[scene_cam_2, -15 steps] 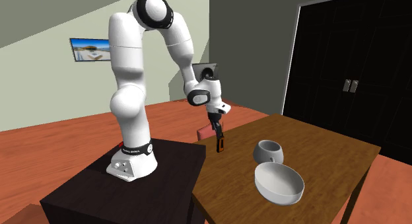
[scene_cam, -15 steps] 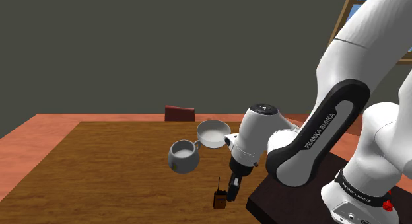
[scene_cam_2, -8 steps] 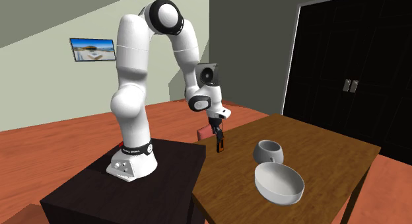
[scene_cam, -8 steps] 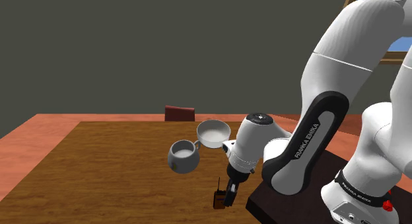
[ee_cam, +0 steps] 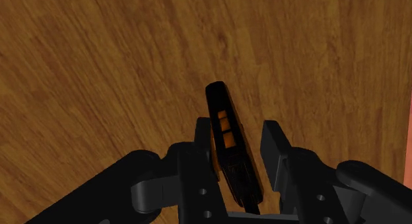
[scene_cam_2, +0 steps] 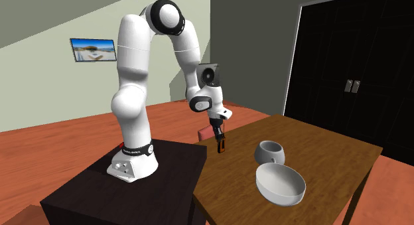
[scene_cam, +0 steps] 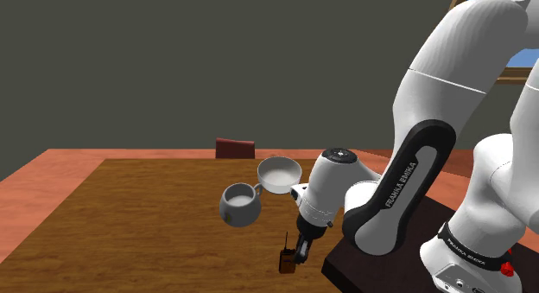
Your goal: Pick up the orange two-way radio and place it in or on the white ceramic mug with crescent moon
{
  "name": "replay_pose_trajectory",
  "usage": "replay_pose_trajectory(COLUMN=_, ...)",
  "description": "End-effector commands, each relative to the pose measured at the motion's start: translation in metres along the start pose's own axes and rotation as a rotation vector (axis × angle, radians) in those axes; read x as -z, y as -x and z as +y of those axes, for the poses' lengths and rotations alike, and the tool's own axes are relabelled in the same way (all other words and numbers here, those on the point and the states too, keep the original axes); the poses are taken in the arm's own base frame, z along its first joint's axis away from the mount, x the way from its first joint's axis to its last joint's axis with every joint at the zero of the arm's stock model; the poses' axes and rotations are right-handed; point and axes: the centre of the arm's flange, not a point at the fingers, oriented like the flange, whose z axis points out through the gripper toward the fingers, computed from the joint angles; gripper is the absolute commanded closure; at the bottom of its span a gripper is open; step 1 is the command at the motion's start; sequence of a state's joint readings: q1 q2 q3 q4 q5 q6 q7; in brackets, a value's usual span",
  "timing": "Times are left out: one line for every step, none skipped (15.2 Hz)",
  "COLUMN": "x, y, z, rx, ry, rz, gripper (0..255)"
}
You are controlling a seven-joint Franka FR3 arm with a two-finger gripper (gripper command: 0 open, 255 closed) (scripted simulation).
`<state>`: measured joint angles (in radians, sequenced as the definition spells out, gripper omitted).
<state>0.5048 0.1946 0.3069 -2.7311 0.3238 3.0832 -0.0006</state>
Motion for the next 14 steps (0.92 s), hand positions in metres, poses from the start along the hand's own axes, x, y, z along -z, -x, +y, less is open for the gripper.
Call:
replay_pose_trajectory(x=0.0, y=0.0, z=0.0, rx=0.0, ry=0.0, rz=0.0, gripper=255)
replay_pose_trajectory(x=0.0, y=0.0, z=0.0, rx=0.0, ry=0.0, rz=0.0, gripper=255)
replay_pose_trajectory(x=0.0, y=0.0, z=0.0, rx=0.0, ry=0.0, rz=0.0, gripper=255)
replay_pose_trajectory(x=0.0, y=0.0, z=0.0, rx=0.0, ry=0.0, rz=0.0, gripper=255)
replay_pose_trajectory(x=0.0, y=0.0, z=0.0, rx=0.0, ry=0.0, rz=0.0, gripper=255)
replay_pose_trajectory(x=0.0, y=0.0, z=0.0, rx=0.0, ry=0.0, rz=0.0, gripper=255)
replay_pose_trajectory(x=0.0, y=0.0, z=0.0, rx=0.0, ry=0.0, rz=0.0, gripper=255)
replay_pose_trajectory(x=0.0, y=0.0, z=0.0, rx=0.0, ry=0.0, rz=0.0, gripper=255)
replay_pose_trajectory(x=0.005, y=-0.001, z=-0.001, rx=0.0, ry=0.0, rz=0.0, gripper=255)
replay_pose_trajectory(x=0.01, y=-0.001, z=-0.001, rx=0.0, ry=0.0, rz=0.0, gripper=255)
replay_pose_trajectory(x=0.016, y=-0.002, z=-0.002, rx=0.0, ry=0.0, rz=0.0, gripper=255)
replay_pose_trajectory(x=0.021, y=-0.003, z=-0.003, rx=0.0, ry=0.0, rz=0.0, gripper=255)
replay_pose_trajectory(x=0.026, y=-0.004, z=-0.003, rx=0.0, ry=0.0, rz=0.0, gripper=255)
replay_pose_trajectory(x=0.031, y=-0.004, z=-0.004, rx=0.0, ry=0.0, rz=0.0, gripper=255)
